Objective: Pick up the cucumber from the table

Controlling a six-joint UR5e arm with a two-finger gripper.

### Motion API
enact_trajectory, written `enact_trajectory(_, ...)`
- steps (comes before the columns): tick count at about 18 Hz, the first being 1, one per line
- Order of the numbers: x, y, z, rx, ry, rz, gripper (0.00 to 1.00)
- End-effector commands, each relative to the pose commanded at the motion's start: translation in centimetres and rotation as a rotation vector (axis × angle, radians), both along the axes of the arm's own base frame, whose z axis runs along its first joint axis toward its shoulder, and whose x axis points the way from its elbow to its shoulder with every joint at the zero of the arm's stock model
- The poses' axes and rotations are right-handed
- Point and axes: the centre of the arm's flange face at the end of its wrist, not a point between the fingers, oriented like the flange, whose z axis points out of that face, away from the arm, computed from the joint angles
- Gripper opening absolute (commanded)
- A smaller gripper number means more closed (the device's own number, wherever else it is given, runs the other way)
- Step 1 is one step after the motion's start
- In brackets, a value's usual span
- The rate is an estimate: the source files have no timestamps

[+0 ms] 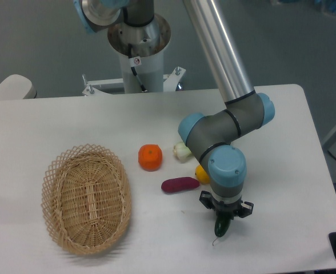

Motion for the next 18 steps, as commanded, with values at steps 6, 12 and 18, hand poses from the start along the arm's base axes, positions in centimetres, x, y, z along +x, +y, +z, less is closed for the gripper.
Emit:
enact_trajectory(6,1.7,2.9,8.6,0.06,0.099,-0.11,0.28)
enact_trajectory(12,9.5,4.0,17.4,0.025,0.094,-0.323,0.28)
enact_trajectory(18,12.0,2.4,21.2,-0.05,0.037,-0.46,0.28)
